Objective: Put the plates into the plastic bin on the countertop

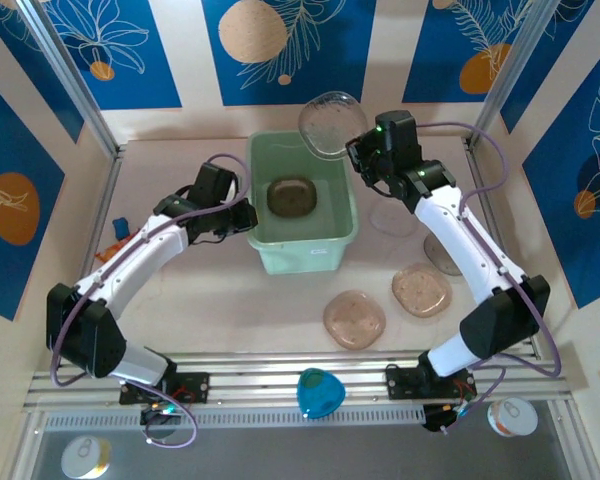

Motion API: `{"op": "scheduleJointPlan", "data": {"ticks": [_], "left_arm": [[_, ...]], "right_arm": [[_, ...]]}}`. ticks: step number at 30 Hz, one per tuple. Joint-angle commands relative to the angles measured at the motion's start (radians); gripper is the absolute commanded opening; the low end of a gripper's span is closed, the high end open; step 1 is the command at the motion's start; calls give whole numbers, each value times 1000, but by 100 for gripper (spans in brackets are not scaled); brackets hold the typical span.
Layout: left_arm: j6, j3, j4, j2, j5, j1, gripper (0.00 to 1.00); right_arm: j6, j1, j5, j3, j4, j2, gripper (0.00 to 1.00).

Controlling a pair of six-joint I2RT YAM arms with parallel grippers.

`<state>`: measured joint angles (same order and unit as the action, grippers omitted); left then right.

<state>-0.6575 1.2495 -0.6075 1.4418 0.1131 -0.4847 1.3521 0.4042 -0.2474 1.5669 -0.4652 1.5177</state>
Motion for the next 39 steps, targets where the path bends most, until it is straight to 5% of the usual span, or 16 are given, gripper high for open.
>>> {"op": "scheduleJointPlan", "data": {"ticks": [1,13,27,39], "left_arm": [[-30,-34,5,-43,-15,-25,20],[84,93,-65,-45,-107,14,54],[183,285,-149,83,40,215,59],[231,284,-168,120,74,264,60]], "right_arm": [[29,26,-36,38,38,21,0],[158,116,-94,293,-143,248,0],[457,226,-214,401,-374,419,0],[530,232,-176,439,-478,536,0]]}}
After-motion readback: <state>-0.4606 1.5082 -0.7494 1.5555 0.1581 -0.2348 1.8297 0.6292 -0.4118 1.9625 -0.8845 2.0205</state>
